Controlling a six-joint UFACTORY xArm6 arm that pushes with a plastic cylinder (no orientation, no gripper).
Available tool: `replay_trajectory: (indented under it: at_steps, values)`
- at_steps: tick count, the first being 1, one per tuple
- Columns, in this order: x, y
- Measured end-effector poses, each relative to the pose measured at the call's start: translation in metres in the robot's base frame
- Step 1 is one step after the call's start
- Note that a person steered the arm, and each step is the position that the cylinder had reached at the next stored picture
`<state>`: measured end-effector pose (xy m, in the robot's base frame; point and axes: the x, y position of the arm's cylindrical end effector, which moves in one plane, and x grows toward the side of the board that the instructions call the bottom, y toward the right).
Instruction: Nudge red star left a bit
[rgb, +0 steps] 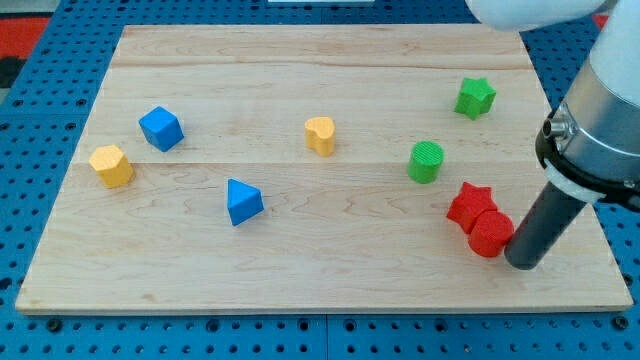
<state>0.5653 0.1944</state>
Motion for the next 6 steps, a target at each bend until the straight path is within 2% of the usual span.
replay_trajectory:
  at_steps: [1, 2, 4, 6]
  values:
    - [-0.003, 0.015]
    - [-0.049, 0.030]
    - [-0.070, 0.000]
    - [-0.071, -0.040]
